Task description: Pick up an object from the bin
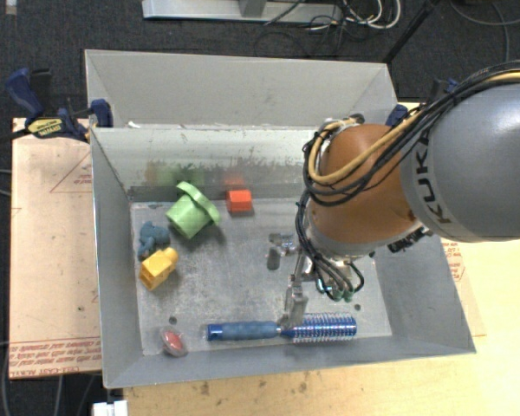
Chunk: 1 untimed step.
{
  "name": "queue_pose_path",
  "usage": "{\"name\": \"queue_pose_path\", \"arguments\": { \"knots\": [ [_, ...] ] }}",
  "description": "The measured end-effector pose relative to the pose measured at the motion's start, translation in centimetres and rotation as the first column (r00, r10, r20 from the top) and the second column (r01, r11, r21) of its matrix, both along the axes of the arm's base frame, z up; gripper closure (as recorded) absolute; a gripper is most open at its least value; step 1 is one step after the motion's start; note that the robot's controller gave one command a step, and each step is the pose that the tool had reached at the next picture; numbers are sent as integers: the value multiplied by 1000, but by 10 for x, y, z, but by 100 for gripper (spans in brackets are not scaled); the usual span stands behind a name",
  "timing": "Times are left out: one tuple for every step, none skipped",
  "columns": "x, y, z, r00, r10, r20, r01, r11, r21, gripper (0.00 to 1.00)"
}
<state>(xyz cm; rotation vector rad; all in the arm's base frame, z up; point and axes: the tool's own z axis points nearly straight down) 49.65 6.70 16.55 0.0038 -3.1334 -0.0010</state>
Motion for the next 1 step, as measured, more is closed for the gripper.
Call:
{"name": "queue_pose_path", "arguments": {
  "knots": [
    [-14,20,-93,998,67,15,-67,998,1,0]
  ]
}}
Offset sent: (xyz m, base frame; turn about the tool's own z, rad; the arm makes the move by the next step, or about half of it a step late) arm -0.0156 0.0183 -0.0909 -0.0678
